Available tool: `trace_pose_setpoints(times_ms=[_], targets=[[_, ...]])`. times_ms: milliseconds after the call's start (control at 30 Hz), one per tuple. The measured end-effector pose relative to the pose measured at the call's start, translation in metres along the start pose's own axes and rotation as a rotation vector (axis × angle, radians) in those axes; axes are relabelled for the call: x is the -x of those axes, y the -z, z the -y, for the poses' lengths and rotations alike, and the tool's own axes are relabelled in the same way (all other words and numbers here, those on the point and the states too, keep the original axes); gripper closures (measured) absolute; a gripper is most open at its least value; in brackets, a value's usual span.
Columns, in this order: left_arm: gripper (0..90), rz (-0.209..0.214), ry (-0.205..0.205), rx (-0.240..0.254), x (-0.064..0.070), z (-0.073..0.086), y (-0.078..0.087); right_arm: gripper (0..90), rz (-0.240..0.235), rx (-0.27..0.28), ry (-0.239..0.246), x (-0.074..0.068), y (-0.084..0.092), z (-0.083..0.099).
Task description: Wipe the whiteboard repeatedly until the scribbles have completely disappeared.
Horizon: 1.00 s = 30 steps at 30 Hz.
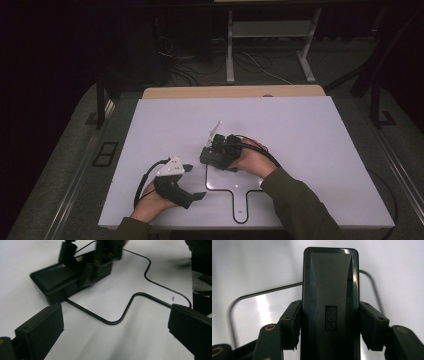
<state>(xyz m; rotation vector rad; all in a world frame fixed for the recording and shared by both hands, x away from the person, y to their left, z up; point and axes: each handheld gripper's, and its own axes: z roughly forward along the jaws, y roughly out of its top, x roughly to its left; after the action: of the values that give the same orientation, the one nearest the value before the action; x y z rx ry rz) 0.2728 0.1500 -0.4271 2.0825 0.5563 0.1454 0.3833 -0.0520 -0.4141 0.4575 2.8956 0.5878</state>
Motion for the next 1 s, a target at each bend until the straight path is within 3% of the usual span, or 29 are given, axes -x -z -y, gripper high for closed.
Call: trace_pose_setpoints(times_ms=[200,467,633,1000], targets=[[0.0,-0.001,0.006,0.003,-0.001,0.001,0.001,38.7,0.016,-0.004,-0.014,0.005,-0.001,-0.002],[0.0,-0.002,0.007,0.002,0.0,0.0,0.001,38.7,-0.04,0.013,0.009,-0.017,0.005,0.008],[0.0,-0.002,0.007,0.001,0.0,0.001,0.001,38.7,-0.053,0.025,0.027,-0.023,0.008,0.017],[0.0,-0.002,0.008,0.005,-0.001,0.001,0.002,38.9,-0.084,0.055,-0.037,-0.01,0.009,0.023]])
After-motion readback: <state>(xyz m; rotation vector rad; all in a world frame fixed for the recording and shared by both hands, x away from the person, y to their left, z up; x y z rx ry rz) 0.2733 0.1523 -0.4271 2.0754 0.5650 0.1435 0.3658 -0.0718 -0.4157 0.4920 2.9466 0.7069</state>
